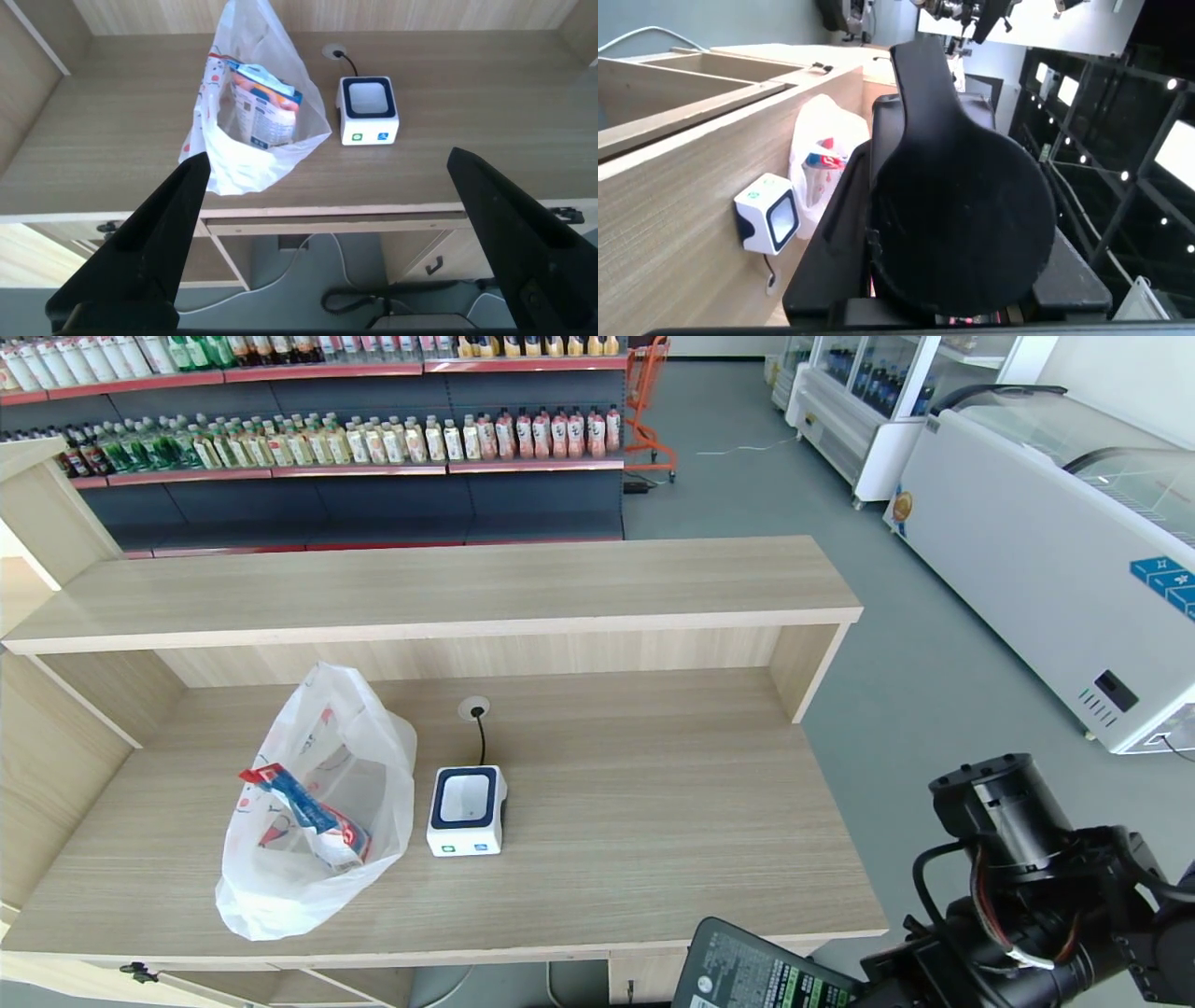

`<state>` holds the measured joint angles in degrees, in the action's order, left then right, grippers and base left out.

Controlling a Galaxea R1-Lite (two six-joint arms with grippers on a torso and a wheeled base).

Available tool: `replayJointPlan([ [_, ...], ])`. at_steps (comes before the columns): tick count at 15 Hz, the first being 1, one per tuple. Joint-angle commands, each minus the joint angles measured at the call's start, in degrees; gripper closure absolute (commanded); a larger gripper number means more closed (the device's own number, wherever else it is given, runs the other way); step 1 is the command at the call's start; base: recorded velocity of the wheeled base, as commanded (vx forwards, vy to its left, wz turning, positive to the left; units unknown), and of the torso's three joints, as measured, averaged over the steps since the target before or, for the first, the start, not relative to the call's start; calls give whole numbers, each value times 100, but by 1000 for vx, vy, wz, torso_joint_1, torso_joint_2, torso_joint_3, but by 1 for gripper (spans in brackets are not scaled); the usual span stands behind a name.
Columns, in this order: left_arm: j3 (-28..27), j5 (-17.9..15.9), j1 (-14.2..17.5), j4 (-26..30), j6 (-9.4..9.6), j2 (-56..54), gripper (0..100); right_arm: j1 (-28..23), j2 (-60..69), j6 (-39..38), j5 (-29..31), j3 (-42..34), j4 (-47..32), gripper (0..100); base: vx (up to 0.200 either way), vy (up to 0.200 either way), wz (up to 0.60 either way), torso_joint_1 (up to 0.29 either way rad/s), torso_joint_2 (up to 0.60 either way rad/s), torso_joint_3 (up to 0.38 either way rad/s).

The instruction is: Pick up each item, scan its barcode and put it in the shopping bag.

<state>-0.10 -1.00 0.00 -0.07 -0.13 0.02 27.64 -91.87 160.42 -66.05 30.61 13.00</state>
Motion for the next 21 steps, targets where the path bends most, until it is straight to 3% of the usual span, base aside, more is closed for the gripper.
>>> replayJointPlan([
  [1,1,3,0,-1,-4,-2,0,5,371,-441,4,138,-139,100,0,0,0,0,0,0],
  [2,1,3,0,-1,-4,-2,0,-92,758,-1882,4,173,-122,100,0,0,0,0,0,0],
  [4,1,3,0,-1,-4,-2,0,-654,1268,-3631,101,191,-69,100,0,0,0,0,0,0],
  [6,1,-6,0,-1,-4,-2,0,-2113,1751,-4774,-48,-2,-289,100,0,0,0,0,0,0],
  [9,1,3,0,-1,-4,-2,0,-2307,1971,-6857,-84,296,-535,100,0,0,0,0,0,0],
  [12,1,3,0,-1,-4,-2,0,-2843,1945,-10039,259,912,-517,100,0,0,0,0,0,0],
  [14,1,3,0,-1,-4,-2,0,-2851,1909,-12579,971,938,-368,100,0,0,0,0,0,0],
  [18,1,3,0,-1,-4,-2,0,-2535,1822,-17228,1463,850,-183,100,0,0,0,0,0,0],
  [19,1,-6,0,-1,-4,-2,0,-2394,1786,-18081,1569,876,-183,100,0,0,0,0,0,0],
  [21,1,-6,0,-1,-4,-2,0,-2166,1769,-18757,1613,780,-183,100,0,0,0,0,0,0],
])
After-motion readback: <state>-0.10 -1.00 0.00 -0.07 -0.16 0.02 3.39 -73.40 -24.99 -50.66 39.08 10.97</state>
